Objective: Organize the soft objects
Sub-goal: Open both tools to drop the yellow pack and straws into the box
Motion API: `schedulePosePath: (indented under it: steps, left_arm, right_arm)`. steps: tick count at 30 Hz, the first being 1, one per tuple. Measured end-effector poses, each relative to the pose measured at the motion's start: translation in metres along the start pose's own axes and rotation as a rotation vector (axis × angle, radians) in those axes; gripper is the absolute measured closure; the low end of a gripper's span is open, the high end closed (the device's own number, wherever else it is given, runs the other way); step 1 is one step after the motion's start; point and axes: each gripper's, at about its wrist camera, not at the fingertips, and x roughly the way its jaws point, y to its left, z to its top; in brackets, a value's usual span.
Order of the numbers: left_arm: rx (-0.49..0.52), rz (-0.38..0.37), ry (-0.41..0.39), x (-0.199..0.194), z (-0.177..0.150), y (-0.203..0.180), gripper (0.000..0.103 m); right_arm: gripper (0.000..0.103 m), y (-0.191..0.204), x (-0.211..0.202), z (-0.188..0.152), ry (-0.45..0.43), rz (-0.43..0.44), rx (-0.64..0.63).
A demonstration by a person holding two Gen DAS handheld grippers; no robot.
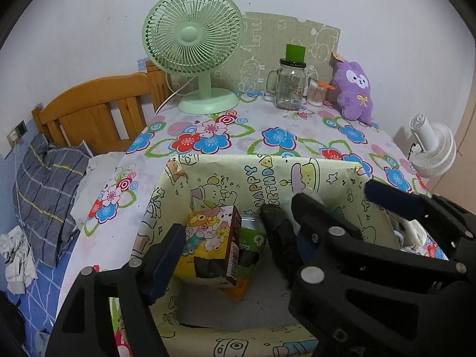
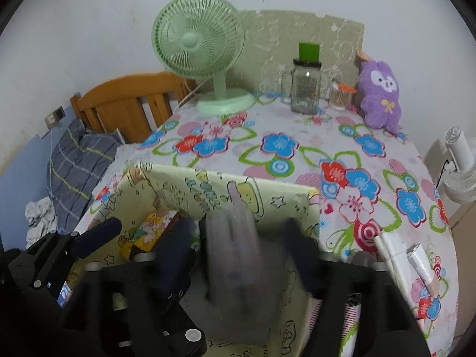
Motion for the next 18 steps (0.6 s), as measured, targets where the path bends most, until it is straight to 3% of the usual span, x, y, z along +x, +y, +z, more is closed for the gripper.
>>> schedulePosePath:
  steps: [18]
  left_arm:
    - [0.026, 0.008, -0.059, -0.03, 0.007, -0.025, 0.013]
  right_arm:
    - [0.015, -0.018, -0.035, 0.002, -0.044, -0.019, 0.027]
